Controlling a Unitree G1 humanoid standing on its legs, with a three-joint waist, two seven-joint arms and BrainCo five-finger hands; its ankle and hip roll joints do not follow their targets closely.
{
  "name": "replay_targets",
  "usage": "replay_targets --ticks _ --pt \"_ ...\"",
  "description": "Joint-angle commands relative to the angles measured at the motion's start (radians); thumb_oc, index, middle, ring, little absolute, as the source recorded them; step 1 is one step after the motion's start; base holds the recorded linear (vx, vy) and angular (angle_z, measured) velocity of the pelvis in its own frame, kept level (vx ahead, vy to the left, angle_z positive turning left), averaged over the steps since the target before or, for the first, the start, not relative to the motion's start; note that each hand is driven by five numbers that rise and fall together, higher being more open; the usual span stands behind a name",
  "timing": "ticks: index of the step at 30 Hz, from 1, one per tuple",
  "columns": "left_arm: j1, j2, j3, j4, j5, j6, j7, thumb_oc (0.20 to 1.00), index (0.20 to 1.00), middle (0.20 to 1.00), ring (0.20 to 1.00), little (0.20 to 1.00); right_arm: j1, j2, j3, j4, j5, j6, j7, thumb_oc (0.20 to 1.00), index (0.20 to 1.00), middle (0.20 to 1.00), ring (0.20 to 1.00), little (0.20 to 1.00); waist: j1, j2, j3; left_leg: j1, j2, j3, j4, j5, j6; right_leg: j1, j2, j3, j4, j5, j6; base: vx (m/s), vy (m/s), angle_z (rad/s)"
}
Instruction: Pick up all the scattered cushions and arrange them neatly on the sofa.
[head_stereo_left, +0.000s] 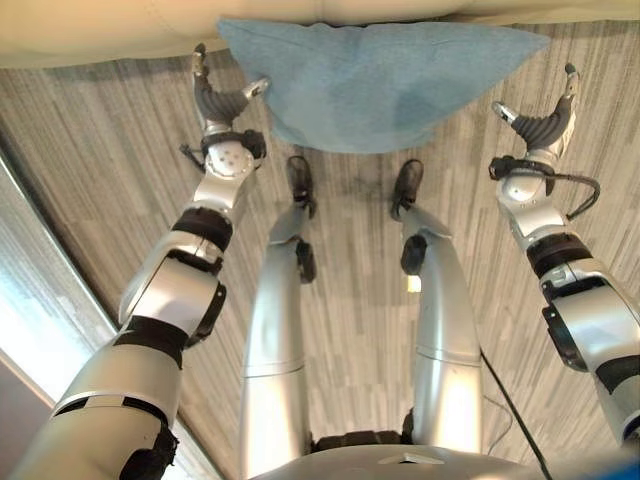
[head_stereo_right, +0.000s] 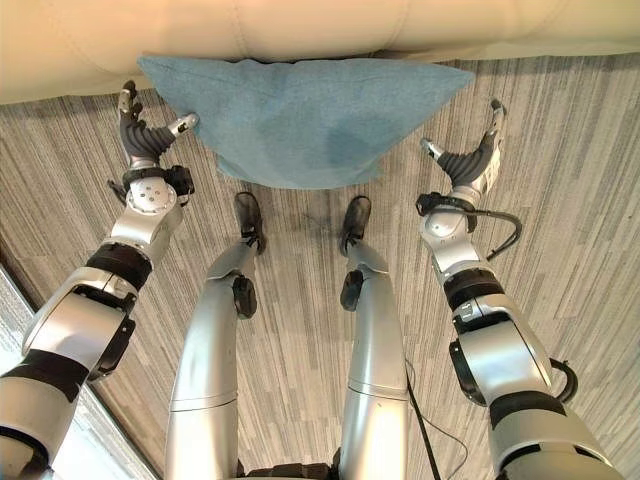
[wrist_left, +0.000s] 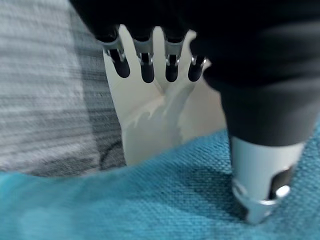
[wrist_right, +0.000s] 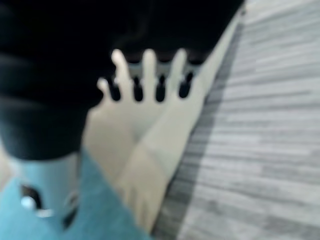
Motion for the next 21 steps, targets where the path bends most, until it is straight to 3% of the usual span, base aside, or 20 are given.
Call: replay_targets --ticks 1,14,21 --pt "0.019 -0.016 -0.002 -0.026 -0.027 -0.062 -0.025 1.000 1.000 1.000 1.000 1.000 0.071 -0.046 0.043 -0.023 0.029 -0.024 -0.020 1.000 1.000 1.000 1.000 1.000 -0.010 0.026 -0.085 -0.005 -0.038 -0.143 0.082 -0.170 -0.037 0.052 -0.004 0.033 -0.040 -0.026 0.082 0.03 0.001 0.01" --pt "-0.096 -0.079 -0.064 -0.111 -0.029 -0.089 0.009 1.000 1.000 1.000 1.000 1.000 -0.025 -0.048 0.089 0.024 0.052 -0.020 -0.020 1.000 1.000 1.000 1.000 1.000 -0.005 0.058 -0.064 -0.061 -0.055 -0.142 0.077 -0.157 -0.037 -0.026 0.009 0.049 -0.019 -0.027 0.083 0.01 -0.006 0.01" --pt "-0.126 -0.087 -0.083 -0.187 -0.078 -0.113 -0.008 1.000 1.000 1.000 1.000 1.000 -0.129 -0.102 0.175 0.025 0.076 -0.043 0.055 1.000 1.000 1.000 1.000 1.000 0.007 0.070 -0.057 -0.115 -0.061 -0.148 0.092 -0.149 -0.039 -0.078 0.014 0.051 0.015 -0.032 0.081 0.00 -0.011 0.00"
